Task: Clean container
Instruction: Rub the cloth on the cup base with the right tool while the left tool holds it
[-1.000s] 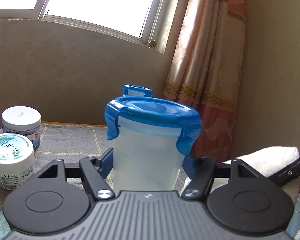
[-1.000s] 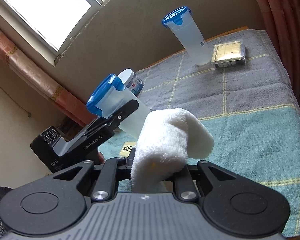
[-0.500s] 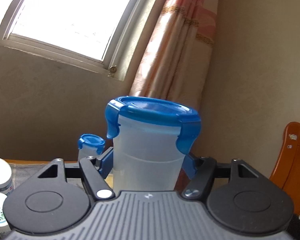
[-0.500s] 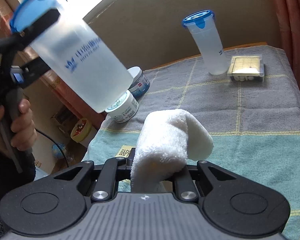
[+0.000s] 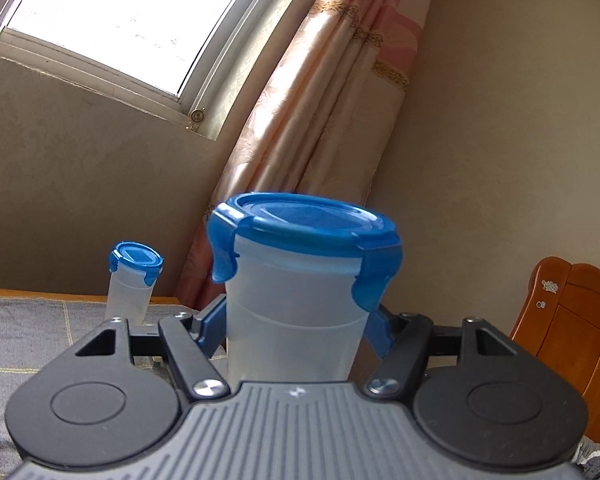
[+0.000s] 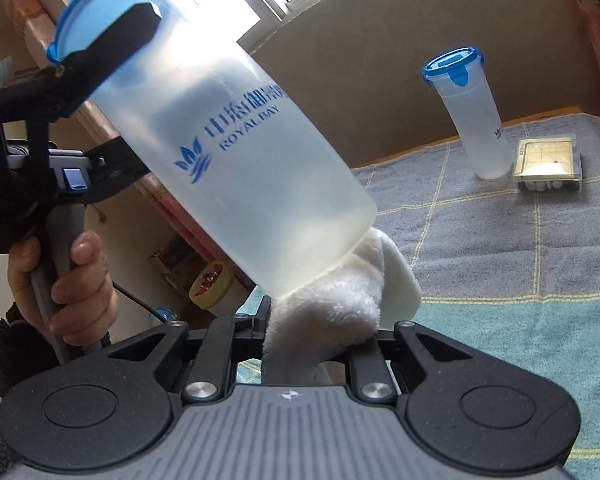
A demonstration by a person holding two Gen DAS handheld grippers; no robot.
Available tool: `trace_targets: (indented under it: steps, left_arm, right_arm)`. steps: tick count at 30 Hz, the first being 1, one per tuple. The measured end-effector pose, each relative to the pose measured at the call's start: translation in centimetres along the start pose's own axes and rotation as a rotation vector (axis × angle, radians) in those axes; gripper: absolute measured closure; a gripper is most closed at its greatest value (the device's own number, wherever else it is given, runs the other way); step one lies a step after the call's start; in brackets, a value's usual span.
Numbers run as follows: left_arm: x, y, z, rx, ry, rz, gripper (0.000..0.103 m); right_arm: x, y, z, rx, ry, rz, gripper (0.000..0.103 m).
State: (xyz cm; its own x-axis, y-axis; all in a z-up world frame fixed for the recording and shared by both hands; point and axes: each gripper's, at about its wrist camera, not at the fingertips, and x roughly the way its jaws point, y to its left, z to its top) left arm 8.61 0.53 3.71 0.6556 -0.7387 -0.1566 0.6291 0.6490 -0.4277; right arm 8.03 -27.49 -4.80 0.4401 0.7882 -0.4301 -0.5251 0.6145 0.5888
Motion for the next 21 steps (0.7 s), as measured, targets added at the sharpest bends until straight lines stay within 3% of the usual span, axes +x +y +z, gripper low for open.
trace_targets:
  steps: [21]
  left_arm:
    - [-1.2, 3.2, 0.9, -0.037, -0.025, 0.177, 0.037]
  right_arm:
    - [-2.5, 0.6, 0.2, -0.019, -0.043, -0.01, 0.082]
